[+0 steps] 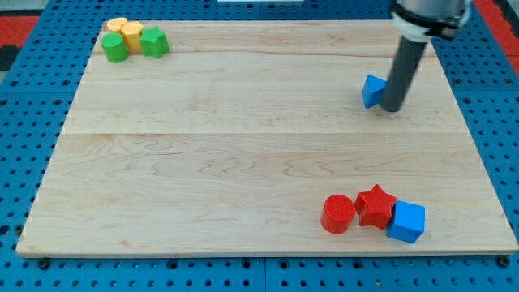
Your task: Push the blue triangle below the green star
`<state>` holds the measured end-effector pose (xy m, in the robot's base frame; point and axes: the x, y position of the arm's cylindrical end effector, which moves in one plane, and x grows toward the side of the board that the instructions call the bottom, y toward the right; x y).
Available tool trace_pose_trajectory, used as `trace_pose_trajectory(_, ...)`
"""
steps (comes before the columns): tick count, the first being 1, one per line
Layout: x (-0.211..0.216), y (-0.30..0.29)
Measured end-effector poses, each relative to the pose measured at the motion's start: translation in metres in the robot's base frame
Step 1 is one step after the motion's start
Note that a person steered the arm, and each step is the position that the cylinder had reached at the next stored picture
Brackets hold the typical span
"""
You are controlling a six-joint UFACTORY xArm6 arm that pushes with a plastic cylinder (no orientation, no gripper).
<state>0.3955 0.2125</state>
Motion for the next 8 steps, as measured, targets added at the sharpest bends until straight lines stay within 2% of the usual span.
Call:
trace_pose_trajectory(1,-0.042,0.012)
trace_pose_trajectory(2,-0.07,-0.067)
trace_pose_trajectory(3,-0.058,-0.063)
trace_pose_trajectory(4,-0.069,0.013)
trace_pose_trajectory(5,-0.043,0.063)
trace_pose_trajectory(6,-0.028,0.024)
trace_pose_trajectory(7,-0.028,-0.055)
trace_pose_trajectory(8,-0.006,-0.053)
